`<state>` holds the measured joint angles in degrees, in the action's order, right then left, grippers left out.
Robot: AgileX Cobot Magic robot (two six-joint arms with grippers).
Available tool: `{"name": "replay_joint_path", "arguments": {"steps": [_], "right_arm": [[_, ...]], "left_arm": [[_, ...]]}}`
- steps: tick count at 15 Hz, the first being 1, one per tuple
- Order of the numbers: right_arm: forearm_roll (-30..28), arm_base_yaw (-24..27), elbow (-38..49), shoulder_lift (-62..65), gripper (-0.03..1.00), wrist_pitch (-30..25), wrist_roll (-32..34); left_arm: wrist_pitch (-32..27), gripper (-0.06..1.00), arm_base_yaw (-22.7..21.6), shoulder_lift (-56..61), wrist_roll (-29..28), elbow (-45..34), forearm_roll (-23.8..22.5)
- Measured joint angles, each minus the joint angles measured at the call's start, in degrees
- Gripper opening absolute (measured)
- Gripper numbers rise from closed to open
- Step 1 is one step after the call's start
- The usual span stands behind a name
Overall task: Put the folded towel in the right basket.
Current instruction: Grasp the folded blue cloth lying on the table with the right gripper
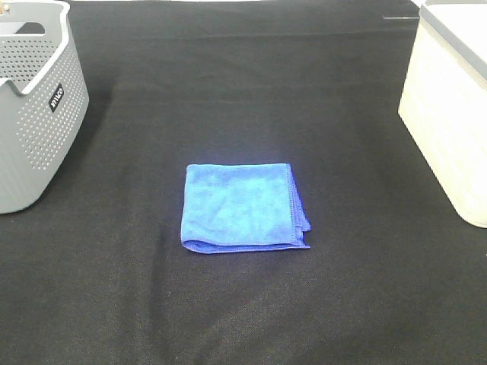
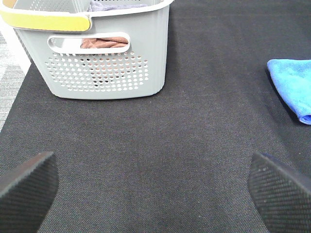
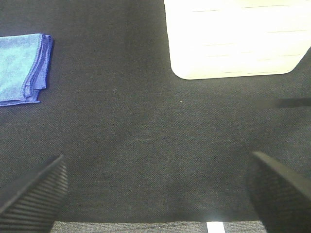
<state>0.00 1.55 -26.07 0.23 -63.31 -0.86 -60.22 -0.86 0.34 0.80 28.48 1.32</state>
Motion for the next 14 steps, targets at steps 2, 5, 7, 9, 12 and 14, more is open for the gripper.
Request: {"name": "replay_joint_path", "arguments": {"steps": [2, 5, 7, 9, 12, 14], "right_arm": [[0.0, 0.0, 0.0, 0.0, 0.97, 0.0, 0.0], [0.0, 0.0, 0.0, 0.0, 0.97, 0.0, 0.0], [0.0, 0.0, 0.0, 0.0, 0.97, 0.0, 0.0], [0.0, 0.0, 0.0, 0.0, 0.97, 0.0, 0.0], [0.0, 0.0, 0.0, 0.0, 0.97, 0.0, 0.0], [0.0, 0.0, 0.0, 0.0, 0.97, 0.0, 0.0]], "left_arm": [[0.0, 0.99, 0.0, 0.0, 0.0, 0.0, 0.0], [0.0, 0.99, 0.0, 0.0, 0.0, 0.0, 0.0], [0.0, 0.99, 0.0, 0.0, 0.0, 0.0, 0.0], [0.0, 0.99, 0.0, 0.0, 0.0, 0.0, 0.0], [0.0, 0.99, 0.0, 0.0, 0.0, 0.0, 0.0], [0.0, 0.99, 0.0, 0.0, 0.0, 0.0, 0.0]]}}
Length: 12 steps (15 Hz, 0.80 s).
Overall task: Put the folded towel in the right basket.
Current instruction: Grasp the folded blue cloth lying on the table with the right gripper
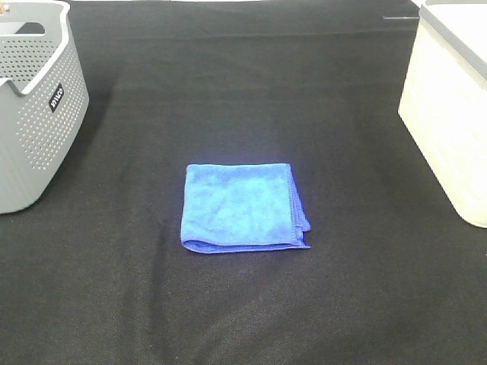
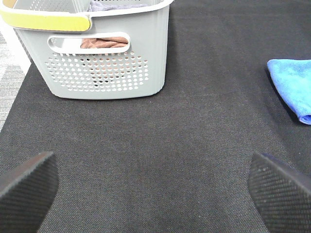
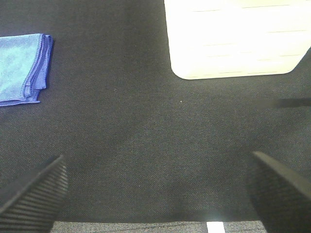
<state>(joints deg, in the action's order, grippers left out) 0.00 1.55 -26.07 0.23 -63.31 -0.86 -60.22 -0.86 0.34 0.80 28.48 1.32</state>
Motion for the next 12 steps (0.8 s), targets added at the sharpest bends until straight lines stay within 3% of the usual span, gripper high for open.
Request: {"name": "replay_joint_path", "arguments": {"steps": [12], "right_arm": [[0.0, 0.0, 0.0, 0.0, 0.97, 0.0, 0.0]], "left_arm": [[0.0, 0.99, 0.0, 0.0, 0.0, 0.0, 0.0]]}}
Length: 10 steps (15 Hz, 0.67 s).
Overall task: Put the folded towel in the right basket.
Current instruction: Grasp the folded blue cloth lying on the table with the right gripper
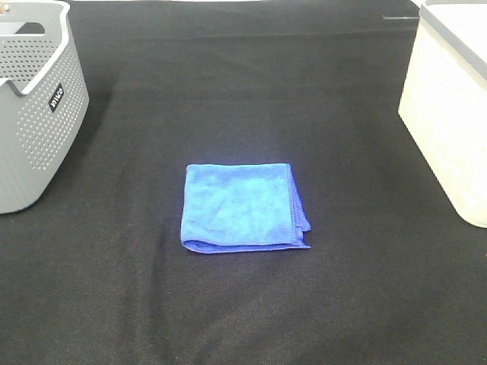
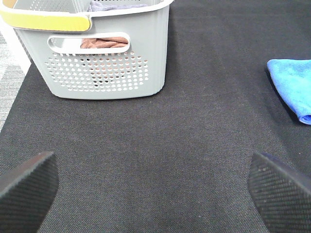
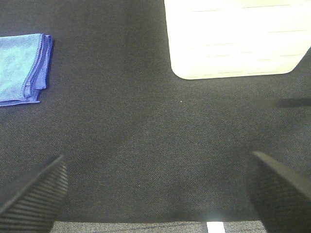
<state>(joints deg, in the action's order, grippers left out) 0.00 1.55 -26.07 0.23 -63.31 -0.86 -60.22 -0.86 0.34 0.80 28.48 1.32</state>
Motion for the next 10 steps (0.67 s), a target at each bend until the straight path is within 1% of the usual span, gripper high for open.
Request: {"name": "replay_joint_path", "arguments": {"steps": [10], "right_arm": [[0.0, 0.0, 0.0, 0.0, 0.97, 0.0, 0.0]], "left_arm": [[0.0, 0.99, 0.0, 0.0, 0.0, 0.0, 0.0]]}}
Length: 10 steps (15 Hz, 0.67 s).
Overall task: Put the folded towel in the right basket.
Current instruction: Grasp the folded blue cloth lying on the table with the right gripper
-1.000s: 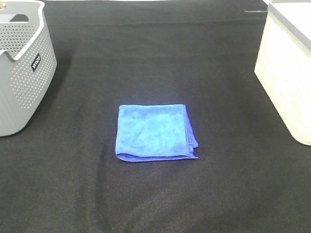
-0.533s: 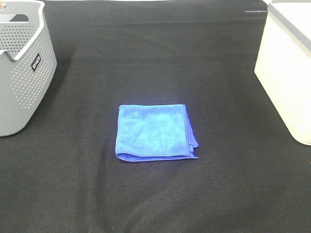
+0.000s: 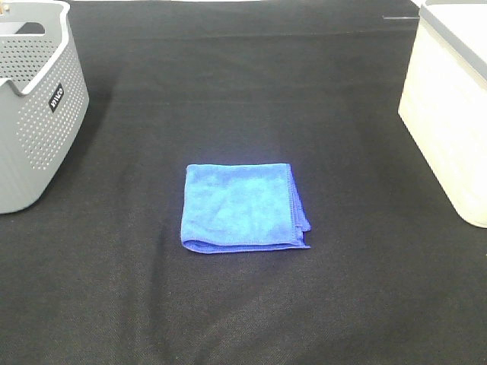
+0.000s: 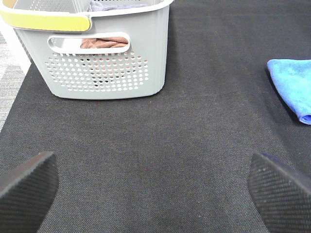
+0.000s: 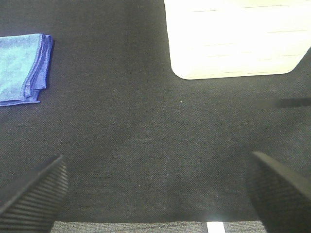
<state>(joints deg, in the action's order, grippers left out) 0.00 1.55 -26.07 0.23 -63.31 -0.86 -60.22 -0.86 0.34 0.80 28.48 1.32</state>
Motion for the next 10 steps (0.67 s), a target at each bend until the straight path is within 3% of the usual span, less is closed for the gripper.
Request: {"name": "replay_joint_path", "arguments": {"steps": [10], "right_arm": [[0.0, 0.0, 0.0, 0.0, 0.97, 0.0, 0.0]], "left_arm": [[0.0, 0.99, 0.0, 0.0, 0.0, 0.0, 0.0]]}}
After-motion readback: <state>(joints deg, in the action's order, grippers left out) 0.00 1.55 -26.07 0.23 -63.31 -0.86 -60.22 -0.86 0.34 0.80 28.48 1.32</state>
